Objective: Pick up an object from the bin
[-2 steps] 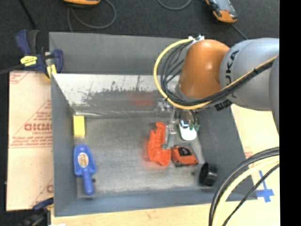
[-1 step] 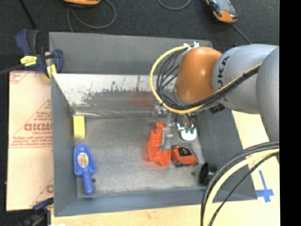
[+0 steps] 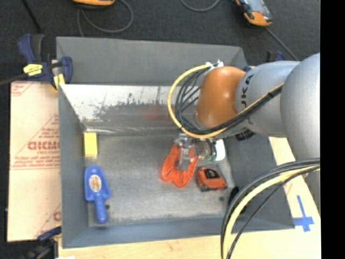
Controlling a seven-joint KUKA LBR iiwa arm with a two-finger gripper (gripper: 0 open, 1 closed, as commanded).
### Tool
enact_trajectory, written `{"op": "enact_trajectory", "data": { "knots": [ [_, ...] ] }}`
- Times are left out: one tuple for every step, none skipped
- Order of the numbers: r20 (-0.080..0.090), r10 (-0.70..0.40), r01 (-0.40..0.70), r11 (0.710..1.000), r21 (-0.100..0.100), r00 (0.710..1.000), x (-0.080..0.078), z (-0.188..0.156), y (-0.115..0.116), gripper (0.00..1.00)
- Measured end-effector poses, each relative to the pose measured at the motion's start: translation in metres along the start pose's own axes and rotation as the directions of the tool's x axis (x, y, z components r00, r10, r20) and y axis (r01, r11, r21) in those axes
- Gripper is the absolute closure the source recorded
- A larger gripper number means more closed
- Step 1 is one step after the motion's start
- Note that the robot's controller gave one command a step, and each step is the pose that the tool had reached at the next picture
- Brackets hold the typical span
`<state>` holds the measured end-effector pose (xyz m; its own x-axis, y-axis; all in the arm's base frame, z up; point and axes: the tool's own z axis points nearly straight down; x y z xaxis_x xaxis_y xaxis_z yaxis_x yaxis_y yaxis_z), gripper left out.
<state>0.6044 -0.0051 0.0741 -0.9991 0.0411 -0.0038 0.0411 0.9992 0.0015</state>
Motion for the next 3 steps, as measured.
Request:
{"op": "enact_trajectory", "data": {
  "knots": [
    [0.0, 0.0, 0.0, 1.0, 0.0, 1.0, 0.0, 0.0, 0.0, 1.0],
    [0.004, 0.006, -0.006, 1.0, 0.0, 1.0, 0.012, 0.0, 0.009, 1.0],
    [0.001, -0.044, 0.044, 0.999, 0.003, 0.999, -0.007, -0.128, 0.024, 1.0]
  ]
}}
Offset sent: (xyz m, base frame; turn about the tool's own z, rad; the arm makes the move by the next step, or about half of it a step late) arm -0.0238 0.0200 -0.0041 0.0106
